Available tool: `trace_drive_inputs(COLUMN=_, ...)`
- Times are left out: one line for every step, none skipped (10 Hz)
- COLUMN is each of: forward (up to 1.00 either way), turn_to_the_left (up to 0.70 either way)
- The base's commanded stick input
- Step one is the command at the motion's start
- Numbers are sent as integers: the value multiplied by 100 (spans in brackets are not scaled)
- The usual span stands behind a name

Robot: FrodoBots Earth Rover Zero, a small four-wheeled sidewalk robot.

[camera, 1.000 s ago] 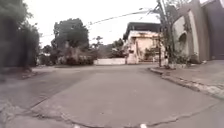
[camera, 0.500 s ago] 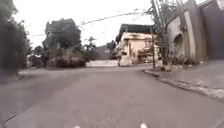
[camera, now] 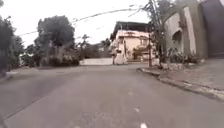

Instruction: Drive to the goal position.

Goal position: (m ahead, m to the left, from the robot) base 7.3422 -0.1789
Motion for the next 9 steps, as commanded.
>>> trace_drive_inputs(forward=100, turn_to_the_left=0)
trace_drive_inputs(forward=100, turn_to_the_left=0)
trace_drive_inputs(forward=100, turn_to_the_left=0)
trace_drive_inputs(forward=100, turn_to_the_left=0)
trace_drive_inputs(forward=100, turn_to_the_left=0)
trace_drive_inputs(forward=100, turn_to_the_left=0)
trace_drive_inputs(forward=100, turn_to_the_left=0)
trace_drive_inputs(forward=100, turn_to_the_left=0)
trace_drive_inputs(forward=100, turn_to_the_left=-4)
